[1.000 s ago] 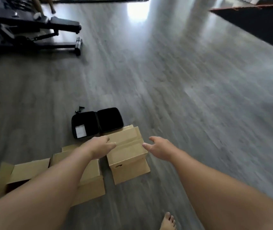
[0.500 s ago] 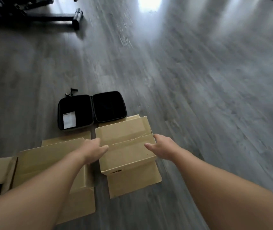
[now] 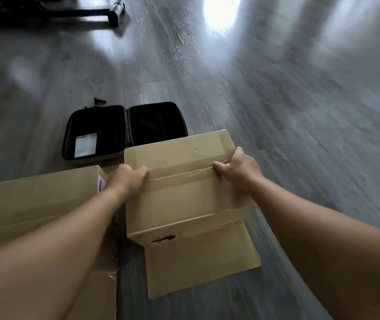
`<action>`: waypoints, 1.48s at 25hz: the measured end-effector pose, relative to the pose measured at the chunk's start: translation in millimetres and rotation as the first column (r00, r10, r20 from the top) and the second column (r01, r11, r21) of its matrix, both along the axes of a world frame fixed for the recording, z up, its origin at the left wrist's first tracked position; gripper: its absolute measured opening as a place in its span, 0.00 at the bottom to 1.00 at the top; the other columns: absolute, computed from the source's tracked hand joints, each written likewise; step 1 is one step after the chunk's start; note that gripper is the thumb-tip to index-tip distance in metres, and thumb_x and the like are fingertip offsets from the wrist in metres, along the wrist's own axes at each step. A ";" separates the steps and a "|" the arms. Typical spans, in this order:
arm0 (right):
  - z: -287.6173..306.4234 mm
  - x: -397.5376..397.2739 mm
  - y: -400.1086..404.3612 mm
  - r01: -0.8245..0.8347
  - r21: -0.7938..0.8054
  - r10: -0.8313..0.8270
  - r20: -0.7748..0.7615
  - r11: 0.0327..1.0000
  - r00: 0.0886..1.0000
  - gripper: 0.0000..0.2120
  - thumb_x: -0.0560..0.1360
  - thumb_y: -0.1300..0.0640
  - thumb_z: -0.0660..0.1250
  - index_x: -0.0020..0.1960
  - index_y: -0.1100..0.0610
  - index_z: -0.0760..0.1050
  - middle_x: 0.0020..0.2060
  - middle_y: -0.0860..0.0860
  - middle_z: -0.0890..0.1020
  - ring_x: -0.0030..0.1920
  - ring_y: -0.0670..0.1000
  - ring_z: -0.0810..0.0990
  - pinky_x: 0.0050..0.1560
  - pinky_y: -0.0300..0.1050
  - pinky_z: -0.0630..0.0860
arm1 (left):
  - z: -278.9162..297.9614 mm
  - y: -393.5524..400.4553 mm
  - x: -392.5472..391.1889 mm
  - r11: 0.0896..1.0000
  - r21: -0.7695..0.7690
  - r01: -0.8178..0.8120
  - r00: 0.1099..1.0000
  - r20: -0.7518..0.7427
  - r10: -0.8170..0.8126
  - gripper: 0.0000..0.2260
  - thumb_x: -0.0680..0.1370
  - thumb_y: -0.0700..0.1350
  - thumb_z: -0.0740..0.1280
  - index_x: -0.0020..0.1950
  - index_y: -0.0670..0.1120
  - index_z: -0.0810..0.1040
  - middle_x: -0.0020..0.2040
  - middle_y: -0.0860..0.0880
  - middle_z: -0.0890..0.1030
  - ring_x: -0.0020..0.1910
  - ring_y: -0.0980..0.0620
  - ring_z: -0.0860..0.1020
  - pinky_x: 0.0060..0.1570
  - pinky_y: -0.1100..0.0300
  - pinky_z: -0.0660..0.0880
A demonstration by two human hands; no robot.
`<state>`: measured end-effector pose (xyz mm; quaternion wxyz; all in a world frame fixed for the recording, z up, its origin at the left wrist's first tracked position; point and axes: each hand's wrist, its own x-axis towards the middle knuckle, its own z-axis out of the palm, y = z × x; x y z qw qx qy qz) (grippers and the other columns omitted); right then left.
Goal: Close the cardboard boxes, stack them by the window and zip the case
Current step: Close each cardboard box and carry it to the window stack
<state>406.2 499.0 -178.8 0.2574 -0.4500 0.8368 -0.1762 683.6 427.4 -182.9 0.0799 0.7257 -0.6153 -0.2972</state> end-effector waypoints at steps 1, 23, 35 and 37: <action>-1.4 0.1 2.1 0.028 -0.025 -0.027 0.016 0.999 1.000 0.29 0.73 0.37 0.71 0.62 0.58 0.69 0.57 0.55 0.79 0.56 0.58 0.78 0.47 0.48 0.70 | -0.3 -1.6 1.4 1.000 0.007 -0.004 0.999 -0.036 0.004 0.24 0.77 0.60 0.63 0.60 0.41 0.74 0.55 0.41 0.79 0.50 0.40 0.77 0.46 0.50 0.74; 87.2 -109.9 108.5 0.364 -0.400 -0.342 0.127 0.841 0.931 0.30 0.67 0.49 0.79 0.58 0.56 0.64 0.49 0.51 0.76 0.50 0.56 0.79 0.49 0.55 0.79 | 83.0 22.8 -127.4 0.934 -0.319 0.158 0.886 -0.373 -0.277 0.26 0.72 0.57 0.75 0.62 0.47 0.69 0.53 0.51 0.78 0.52 0.48 0.78 0.53 0.53 0.77; 105.5 -132.1 121.1 0.369 -0.439 -0.342 0.142 0.819 0.929 0.27 0.77 0.30 0.58 0.63 0.49 0.61 0.52 0.52 0.77 0.50 0.57 0.78 0.53 0.62 0.79 | 105.7 34.5 -146.9 0.990 -0.136 0.032 0.817 -0.567 -0.105 0.34 0.65 0.75 0.60 0.57 0.49 0.72 0.56 0.45 0.77 0.55 0.41 0.78 0.56 0.38 0.77; 108.5 -136.4 120.2 0.375 -0.527 -0.360 0.135 0.763 0.923 0.23 0.78 0.33 0.59 0.59 0.51 0.60 0.46 0.49 0.76 0.45 0.54 0.78 0.49 0.58 0.79 | 115.4 35.6 -153.4 0.987 -0.162 0.006 0.790 -0.604 -0.104 0.29 0.66 0.71 0.61 0.52 0.49 0.72 0.54 0.46 0.77 0.52 0.42 0.78 0.53 0.41 0.78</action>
